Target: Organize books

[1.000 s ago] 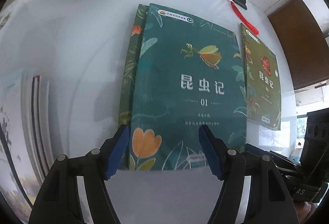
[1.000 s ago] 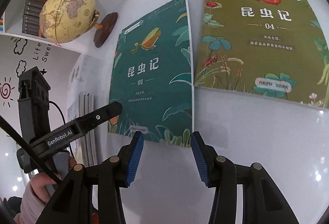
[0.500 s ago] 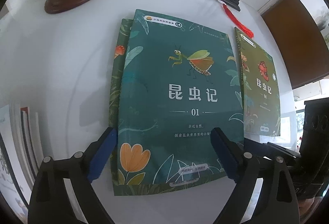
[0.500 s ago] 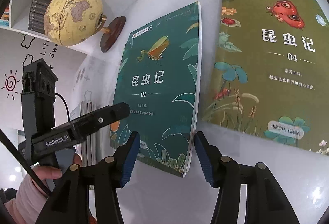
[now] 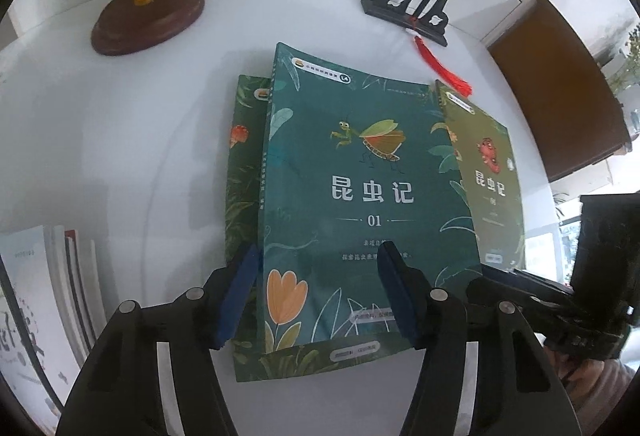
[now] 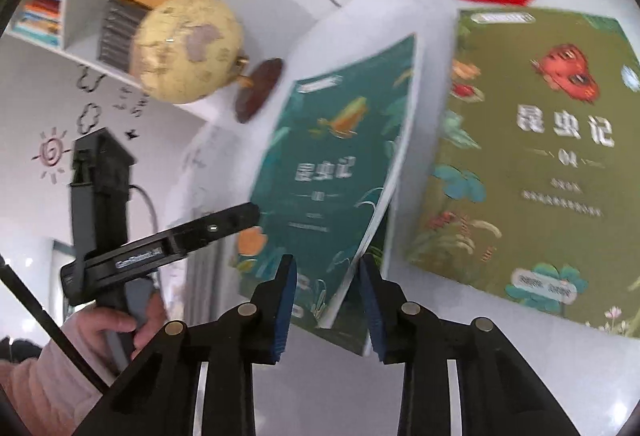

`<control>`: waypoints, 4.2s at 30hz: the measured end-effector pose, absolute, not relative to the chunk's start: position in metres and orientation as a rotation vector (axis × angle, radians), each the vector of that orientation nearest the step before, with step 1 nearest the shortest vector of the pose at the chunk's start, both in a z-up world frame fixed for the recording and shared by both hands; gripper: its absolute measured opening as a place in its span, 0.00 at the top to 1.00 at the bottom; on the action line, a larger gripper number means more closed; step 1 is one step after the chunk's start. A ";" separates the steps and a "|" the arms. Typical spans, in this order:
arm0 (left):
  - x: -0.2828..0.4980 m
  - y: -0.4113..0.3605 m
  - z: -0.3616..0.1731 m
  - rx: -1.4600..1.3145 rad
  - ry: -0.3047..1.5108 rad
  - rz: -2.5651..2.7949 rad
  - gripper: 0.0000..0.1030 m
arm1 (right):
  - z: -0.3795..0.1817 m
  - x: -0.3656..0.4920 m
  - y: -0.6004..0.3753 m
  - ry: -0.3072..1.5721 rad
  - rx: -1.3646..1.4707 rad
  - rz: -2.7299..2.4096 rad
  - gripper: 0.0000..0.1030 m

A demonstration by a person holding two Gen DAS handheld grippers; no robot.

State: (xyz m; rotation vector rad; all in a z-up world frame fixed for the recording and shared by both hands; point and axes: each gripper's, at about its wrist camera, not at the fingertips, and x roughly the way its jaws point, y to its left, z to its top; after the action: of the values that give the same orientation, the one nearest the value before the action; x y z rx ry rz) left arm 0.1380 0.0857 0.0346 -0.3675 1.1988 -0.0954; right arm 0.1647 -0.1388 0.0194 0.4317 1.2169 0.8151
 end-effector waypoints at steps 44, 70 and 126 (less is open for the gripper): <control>0.144 0.080 0.014 -0.731 1.165 -0.362 0.41 | -0.044 0.183 -0.180 1.459 0.957 0.663 0.95; 0.173 0.053 0.030 -0.339 1.127 -0.161 0.73 | 0.012 0.180 -0.129 1.263 0.198 0.676 0.91; 0.161 0.021 0.042 -0.255 1.079 -0.235 0.85 | 0.057 0.168 -0.143 1.039 0.039 0.656 0.90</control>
State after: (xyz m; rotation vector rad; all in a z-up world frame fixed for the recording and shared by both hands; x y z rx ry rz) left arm 0.1608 0.0210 0.0418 -0.2546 1.0791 -0.2351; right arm 0.1677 -0.1429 0.0566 0.0394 1.0389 0.6561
